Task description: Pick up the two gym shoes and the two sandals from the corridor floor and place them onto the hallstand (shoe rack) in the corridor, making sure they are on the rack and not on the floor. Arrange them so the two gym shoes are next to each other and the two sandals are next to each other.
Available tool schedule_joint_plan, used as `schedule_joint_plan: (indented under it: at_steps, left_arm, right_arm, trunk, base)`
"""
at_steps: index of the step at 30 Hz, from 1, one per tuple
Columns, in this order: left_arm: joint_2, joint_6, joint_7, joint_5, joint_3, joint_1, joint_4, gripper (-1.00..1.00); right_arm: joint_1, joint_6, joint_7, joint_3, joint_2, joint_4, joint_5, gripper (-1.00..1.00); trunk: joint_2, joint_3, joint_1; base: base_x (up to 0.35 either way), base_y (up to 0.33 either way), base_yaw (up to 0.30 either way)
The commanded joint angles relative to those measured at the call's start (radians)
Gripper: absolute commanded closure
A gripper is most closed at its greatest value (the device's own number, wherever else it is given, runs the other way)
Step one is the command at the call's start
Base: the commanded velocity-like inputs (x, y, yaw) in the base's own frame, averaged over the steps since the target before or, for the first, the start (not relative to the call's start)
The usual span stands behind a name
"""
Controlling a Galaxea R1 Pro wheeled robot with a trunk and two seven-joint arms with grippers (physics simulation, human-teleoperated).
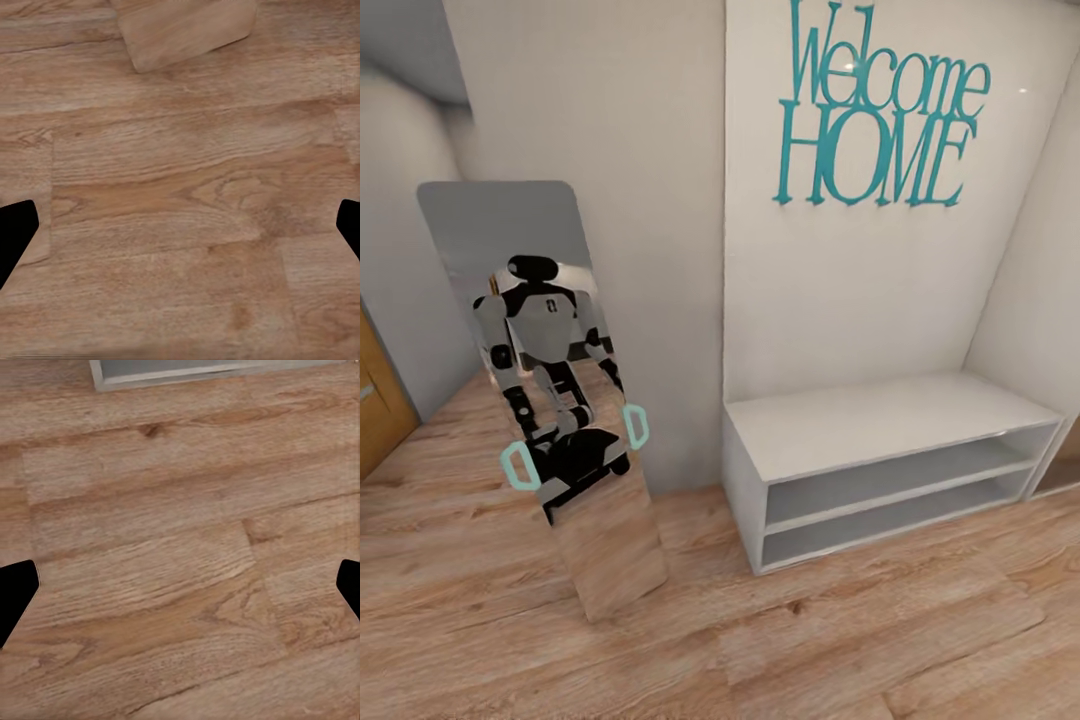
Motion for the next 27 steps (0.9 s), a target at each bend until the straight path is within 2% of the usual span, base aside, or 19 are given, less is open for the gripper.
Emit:
schedule_joint_plan:
  at_steps: [1, 11, 27]
  left_arm:
    - [0.0, -0.005, 0.001, 0.003, 0.0, -0.001, 0.001, -1.0]
    - [0.001, -0.03, 0.001, 0.001, 0.001, -0.001, -0.003, -1.0]
    - [0.001, -0.034, 0.002, 0.002, 0.001, -0.002, -0.012, -1.0]
  right_arm:
    - [0.0, -0.003, -0.001, 0.0, 0.0, 0.0, 0.0, -1.0]
    - [0.0, -0.005, -0.001, -0.002, 0.001, 0.024, 0.001, -1.0]
    - [0.0, -0.005, -0.002, -0.003, 0.001, 0.026, 0.0, -1.0]
  trunk:
    - [0.0, -0.002, 0.0]
    - [0.0, -0.012, 0.0]
    - [0.0, -0.027, 0.0]
  base:
    - [0.0, 0.0, 0.232]
    - [0.0, 0.0, 0.236]
    - [0.0, 0.0, 0.241]
